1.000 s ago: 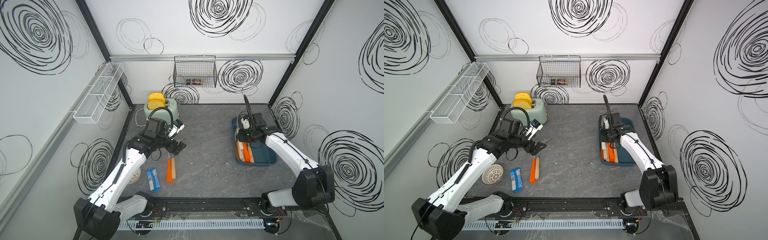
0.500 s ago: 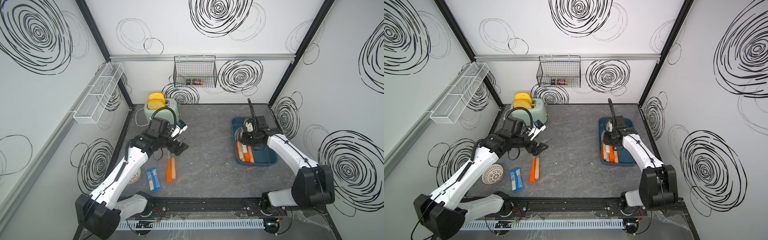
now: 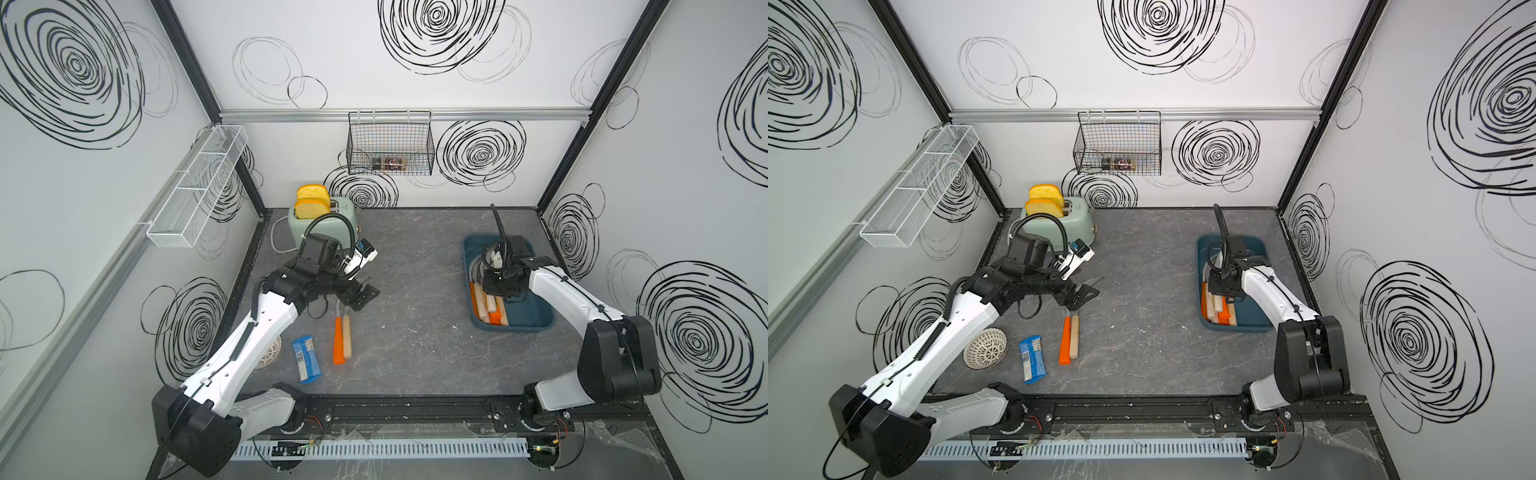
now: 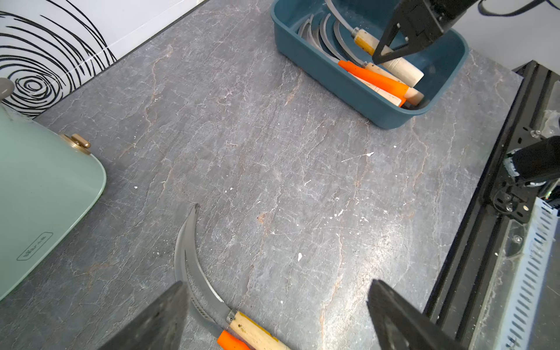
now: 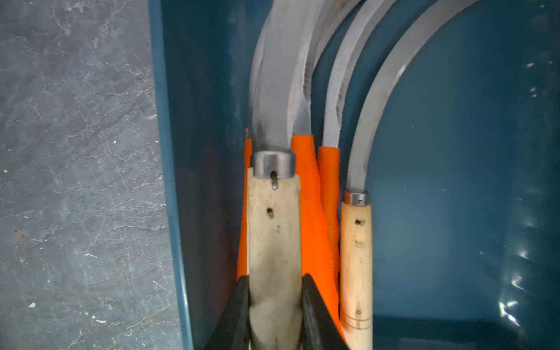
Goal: Put small sickles into storage boxes
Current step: Place the sickle in the storage box.
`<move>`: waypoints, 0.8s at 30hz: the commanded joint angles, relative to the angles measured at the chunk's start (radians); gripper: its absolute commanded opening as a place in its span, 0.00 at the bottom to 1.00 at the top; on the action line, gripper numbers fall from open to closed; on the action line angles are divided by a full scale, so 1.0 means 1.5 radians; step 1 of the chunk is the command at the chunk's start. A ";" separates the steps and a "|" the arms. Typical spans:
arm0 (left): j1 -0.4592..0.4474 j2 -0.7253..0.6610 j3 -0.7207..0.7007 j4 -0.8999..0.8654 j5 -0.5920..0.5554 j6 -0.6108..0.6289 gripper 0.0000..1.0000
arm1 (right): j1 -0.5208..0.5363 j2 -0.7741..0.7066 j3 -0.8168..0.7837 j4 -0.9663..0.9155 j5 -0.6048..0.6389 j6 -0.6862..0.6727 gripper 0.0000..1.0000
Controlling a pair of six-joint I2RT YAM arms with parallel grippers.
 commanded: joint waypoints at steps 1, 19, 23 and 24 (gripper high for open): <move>-0.004 0.006 0.015 0.019 0.013 0.014 0.96 | -0.003 0.010 -0.005 0.013 0.012 -0.006 0.06; -0.003 0.008 0.006 0.026 0.014 0.016 0.96 | -0.002 0.050 -0.018 0.026 0.035 -0.006 0.08; -0.003 0.011 -0.002 0.030 0.015 0.013 0.96 | -0.001 0.060 -0.019 0.029 0.029 -0.007 0.09; -0.003 0.010 -0.002 0.029 0.016 0.014 0.96 | -0.001 0.061 -0.019 0.030 0.030 -0.006 0.10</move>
